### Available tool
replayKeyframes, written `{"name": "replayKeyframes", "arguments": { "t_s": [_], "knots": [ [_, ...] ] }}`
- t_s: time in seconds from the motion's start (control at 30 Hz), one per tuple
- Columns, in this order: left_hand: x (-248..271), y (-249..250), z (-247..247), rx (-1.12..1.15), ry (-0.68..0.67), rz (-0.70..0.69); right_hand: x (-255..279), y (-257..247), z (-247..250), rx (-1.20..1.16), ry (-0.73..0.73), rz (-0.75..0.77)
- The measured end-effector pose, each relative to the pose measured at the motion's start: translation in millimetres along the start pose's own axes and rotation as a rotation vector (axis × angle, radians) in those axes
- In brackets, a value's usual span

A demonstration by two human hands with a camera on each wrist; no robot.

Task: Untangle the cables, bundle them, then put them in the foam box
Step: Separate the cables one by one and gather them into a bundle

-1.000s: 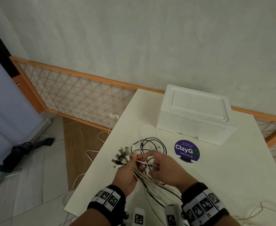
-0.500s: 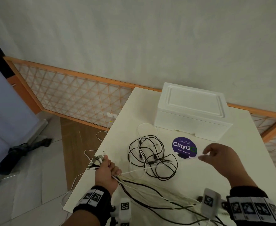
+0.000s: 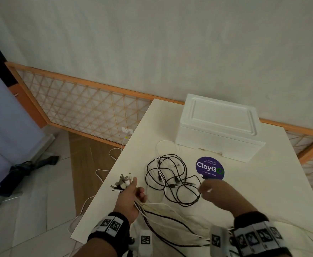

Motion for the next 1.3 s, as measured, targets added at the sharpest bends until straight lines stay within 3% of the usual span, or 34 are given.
{"name": "replayKeyframes", "arguments": {
  "t_s": [0.1,0.27,0.4,0.53,0.67,0.87,1.0,1.3],
  "knots": [
    [4.4,-3.5,-8.8,-0.035,-0.025,0.013,-12.1,-46.8,-22.0,-0.101,0.030,0.115],
    [6.5,-6.5,-15.2,-0.071,-0.066,0.048,-27.9,-95.9,-86.3,0.089,-0.067,0.341],
    [1.2,-7.6,-5.0,-0.201,0.009,0.037,-35.2,-91.0,-118.0,0.300,-0.154,0.335],
    [-4.6,-11.2,3.1,-0.293,0.058,0.050,-40.3,-74.6,-117.9,0.381,-0.088,0.308],
    [-12.1,-16.4,5.3,-0.359,0.099,0.063,-43.4,-66.6,-99.4,0.241,0.033,0.265],
    [-13.3,-31.2,-20.5,-0.360,-0.006,0.114,-36.9,-72.6,-101.4,0.257,-0.016,0.382],
    [-16.0,-43.7,-32.7,-0.328,-0.047,0.166,-23.1,-93.5,-92.2,0.259,0.005,0.554],
    [-19.9,-16.9,-64.5,-0.075,-0.088,0.107,-31.3,-49.2,-70.5,0.255,0.015,0.312]
  ]
}}
Point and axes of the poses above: each hand's wrist, its own x-axis away from the middle knuckle, its own z-axis out of the back of the hand, y = z × x, the point moved 8 cm from there along -x, towards the middle knuckle
